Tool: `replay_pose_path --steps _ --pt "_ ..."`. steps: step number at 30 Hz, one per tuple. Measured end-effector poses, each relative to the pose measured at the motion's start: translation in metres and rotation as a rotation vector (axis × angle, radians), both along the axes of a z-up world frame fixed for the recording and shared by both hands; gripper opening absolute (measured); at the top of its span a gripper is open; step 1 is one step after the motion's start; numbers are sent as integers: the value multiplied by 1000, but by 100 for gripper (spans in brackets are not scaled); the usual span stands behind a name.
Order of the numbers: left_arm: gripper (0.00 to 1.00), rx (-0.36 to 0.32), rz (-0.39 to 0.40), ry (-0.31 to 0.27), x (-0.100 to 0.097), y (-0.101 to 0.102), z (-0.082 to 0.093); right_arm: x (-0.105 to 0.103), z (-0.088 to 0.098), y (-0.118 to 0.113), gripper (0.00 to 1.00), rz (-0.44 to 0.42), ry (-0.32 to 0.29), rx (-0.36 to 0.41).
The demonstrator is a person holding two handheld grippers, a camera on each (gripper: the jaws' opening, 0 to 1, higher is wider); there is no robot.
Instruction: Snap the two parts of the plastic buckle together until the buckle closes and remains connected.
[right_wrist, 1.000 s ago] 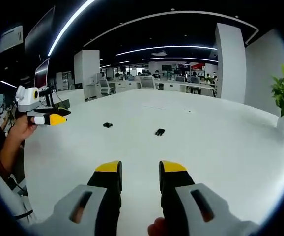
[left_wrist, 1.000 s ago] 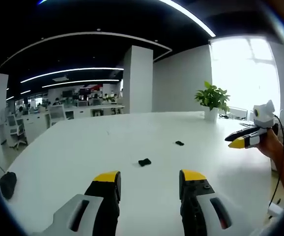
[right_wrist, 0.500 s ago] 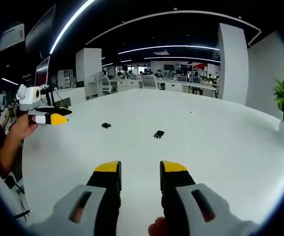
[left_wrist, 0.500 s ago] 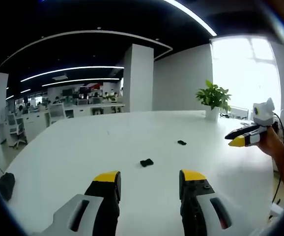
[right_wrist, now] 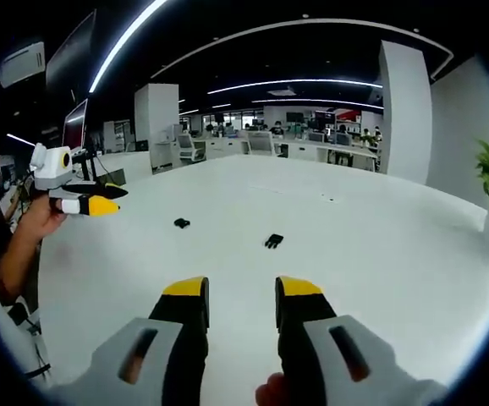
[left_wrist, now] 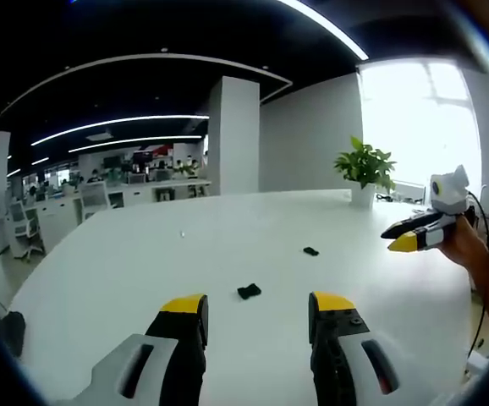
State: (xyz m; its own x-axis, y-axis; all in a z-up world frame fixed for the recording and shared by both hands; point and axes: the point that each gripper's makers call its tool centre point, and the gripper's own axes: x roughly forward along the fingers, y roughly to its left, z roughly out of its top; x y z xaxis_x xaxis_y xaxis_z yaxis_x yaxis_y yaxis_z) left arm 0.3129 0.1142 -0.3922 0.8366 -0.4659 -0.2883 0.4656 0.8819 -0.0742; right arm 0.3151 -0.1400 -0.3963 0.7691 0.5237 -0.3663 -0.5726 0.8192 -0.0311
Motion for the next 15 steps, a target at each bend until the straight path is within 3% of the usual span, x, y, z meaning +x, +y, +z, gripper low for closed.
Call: replay_pose_path --steps 15 --pt "48 23 -3 -3 7 0 4 8 6 3 31 15 1 -8"
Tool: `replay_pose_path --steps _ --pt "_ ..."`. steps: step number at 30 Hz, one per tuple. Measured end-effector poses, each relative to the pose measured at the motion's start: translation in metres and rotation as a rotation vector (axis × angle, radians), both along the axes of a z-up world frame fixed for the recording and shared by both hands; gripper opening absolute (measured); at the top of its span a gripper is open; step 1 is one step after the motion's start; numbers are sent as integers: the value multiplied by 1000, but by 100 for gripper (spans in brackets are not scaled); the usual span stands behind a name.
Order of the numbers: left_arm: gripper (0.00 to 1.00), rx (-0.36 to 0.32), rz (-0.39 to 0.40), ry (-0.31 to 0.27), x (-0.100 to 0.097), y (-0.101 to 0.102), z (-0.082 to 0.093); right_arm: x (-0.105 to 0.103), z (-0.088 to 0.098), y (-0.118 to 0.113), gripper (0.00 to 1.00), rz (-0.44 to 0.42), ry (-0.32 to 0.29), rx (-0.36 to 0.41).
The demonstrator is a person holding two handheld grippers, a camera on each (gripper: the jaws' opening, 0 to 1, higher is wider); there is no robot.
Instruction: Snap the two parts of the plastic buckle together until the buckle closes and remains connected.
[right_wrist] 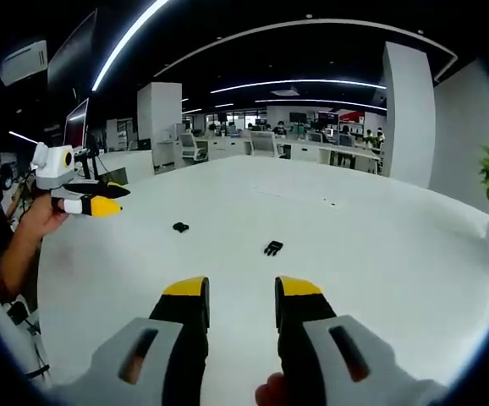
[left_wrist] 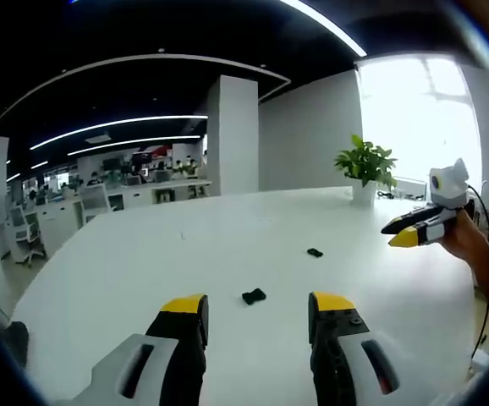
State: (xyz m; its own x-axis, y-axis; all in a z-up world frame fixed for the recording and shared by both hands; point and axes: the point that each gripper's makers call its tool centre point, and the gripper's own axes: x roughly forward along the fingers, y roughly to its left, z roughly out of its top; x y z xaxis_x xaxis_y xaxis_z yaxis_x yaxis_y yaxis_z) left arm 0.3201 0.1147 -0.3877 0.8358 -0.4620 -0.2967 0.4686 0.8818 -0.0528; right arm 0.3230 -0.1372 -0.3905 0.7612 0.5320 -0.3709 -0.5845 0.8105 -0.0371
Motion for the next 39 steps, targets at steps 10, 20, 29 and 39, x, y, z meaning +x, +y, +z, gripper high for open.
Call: replay_pose_path --steps 10,20,29,39 --pt "48 5 -2 -1 7 -2 2 7 4 0 30 3 -2 -7" --pt "48 16 -1 -8 12 -2 10 15 10 0 29 1 -11 -2" --pt "46 24 1 -8 18 -4 11 24 11 -4 29 3 -3 -14" --pt "46 27 -8 7 26 -8 11 36 10 -8 29 -13 14 1"
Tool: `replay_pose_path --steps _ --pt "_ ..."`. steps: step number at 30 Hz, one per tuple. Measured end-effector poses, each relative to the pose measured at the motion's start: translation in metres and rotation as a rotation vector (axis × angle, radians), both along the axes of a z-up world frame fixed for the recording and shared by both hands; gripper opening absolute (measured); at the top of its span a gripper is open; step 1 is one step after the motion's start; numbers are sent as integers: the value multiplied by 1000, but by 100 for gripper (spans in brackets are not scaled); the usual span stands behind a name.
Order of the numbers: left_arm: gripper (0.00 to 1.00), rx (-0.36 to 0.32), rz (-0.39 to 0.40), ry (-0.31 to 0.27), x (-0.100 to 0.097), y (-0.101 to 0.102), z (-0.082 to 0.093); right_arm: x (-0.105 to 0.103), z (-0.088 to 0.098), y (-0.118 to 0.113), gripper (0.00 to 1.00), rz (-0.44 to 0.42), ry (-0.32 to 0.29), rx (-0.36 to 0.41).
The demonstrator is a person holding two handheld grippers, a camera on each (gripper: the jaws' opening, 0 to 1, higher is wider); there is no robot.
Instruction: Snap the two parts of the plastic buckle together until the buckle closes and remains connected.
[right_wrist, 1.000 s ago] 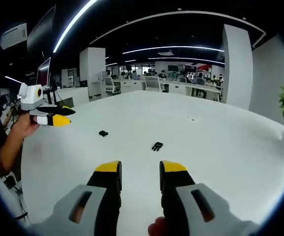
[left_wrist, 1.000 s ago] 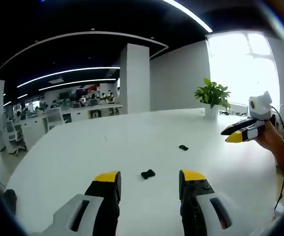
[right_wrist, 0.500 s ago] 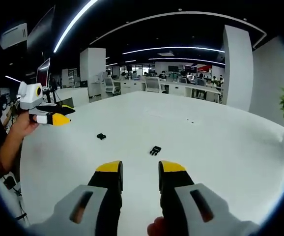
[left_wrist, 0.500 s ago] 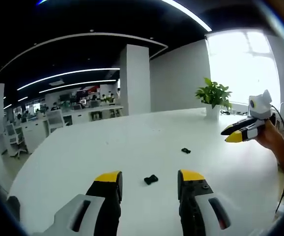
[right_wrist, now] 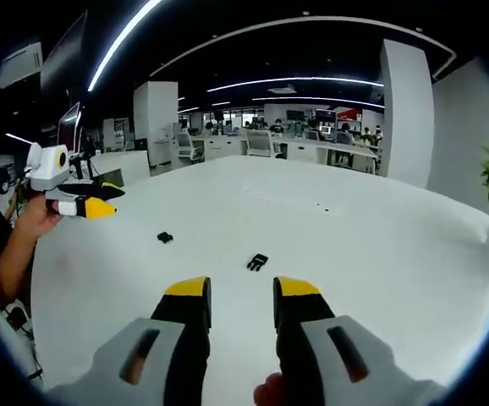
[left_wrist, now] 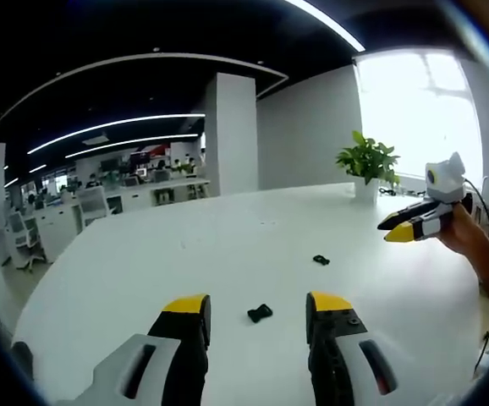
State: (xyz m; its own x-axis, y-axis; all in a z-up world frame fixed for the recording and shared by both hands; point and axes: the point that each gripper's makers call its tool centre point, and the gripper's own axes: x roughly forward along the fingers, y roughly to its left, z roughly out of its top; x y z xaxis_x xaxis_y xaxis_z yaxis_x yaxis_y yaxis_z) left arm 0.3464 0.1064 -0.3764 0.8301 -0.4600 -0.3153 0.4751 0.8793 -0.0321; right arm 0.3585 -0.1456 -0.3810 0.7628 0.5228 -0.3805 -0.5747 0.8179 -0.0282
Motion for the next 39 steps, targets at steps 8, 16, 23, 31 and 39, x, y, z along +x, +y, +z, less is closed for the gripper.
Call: replay_pose_path --steps 8,16,23,31,39 --pt "46 -4 -2 10 5 -1 0 8 0 -1 29 3 14 -5" --pt "46 2 -15 17 11 -7 1 14 0 -1 29 6 28 0" --pt "46 3 -16 25 18 -7 1 17 1 -1 29 12 34 -1" --pt "46 -11 -24 20 30 -9 5 28 1 4 29 18 42 -1" --pt "46 -19 -14 23 38 -6 6 35 -1 10 29 32 55 -2"
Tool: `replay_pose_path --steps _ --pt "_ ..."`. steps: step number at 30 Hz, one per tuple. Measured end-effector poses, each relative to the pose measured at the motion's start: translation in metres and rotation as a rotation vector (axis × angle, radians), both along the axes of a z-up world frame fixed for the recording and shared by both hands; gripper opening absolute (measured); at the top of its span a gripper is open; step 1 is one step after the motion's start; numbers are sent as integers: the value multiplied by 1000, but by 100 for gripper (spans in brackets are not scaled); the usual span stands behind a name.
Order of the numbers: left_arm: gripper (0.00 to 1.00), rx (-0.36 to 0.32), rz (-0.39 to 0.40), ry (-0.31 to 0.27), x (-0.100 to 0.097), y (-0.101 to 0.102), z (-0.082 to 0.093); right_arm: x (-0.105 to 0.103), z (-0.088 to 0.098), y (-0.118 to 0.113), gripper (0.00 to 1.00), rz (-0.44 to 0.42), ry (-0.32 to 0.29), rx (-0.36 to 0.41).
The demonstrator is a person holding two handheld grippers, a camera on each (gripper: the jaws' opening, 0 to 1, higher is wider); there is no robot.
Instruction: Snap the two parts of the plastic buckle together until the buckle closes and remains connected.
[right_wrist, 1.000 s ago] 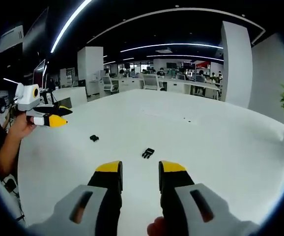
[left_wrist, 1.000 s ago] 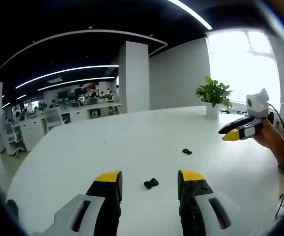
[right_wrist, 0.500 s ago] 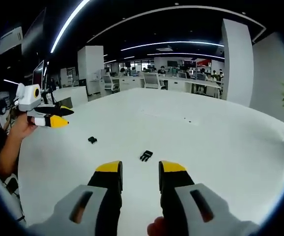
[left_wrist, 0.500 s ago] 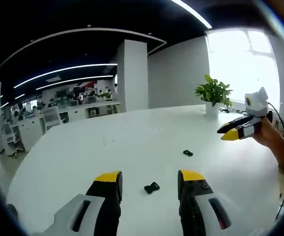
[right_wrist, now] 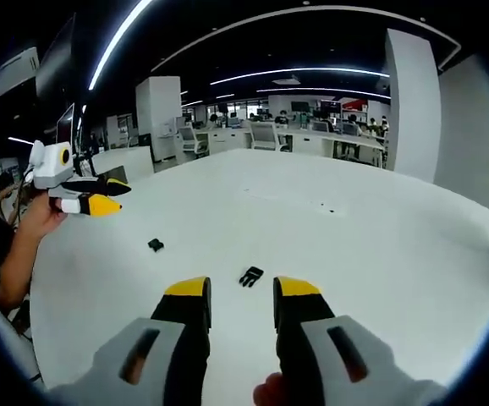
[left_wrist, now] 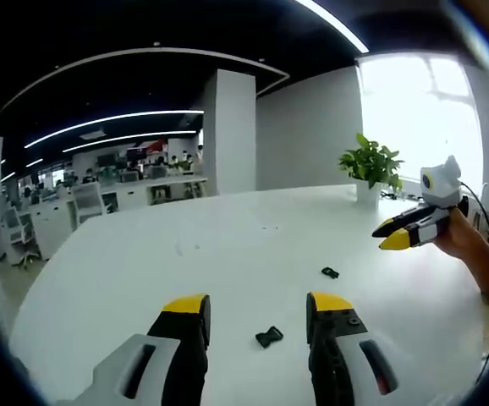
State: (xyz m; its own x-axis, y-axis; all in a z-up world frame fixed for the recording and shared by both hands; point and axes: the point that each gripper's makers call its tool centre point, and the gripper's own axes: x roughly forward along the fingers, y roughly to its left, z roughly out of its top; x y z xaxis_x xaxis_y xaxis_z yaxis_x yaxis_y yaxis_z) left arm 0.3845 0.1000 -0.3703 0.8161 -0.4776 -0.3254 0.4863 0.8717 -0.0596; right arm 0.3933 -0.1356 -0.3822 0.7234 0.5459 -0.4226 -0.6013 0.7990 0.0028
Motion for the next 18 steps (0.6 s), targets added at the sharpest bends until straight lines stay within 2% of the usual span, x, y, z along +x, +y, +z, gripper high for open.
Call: replay_pose_path --steps 8,10,18 --pt "47 27 -9 8 7 -1 -3 4 -5 1 29 4 13 -2" --pt "47 39 -12 13 9 -1 -4 4 -5 5 29 19 29 22" --pt "47 60 -35 24 16 -7 -4 15 -4 4 29 20 37 20"
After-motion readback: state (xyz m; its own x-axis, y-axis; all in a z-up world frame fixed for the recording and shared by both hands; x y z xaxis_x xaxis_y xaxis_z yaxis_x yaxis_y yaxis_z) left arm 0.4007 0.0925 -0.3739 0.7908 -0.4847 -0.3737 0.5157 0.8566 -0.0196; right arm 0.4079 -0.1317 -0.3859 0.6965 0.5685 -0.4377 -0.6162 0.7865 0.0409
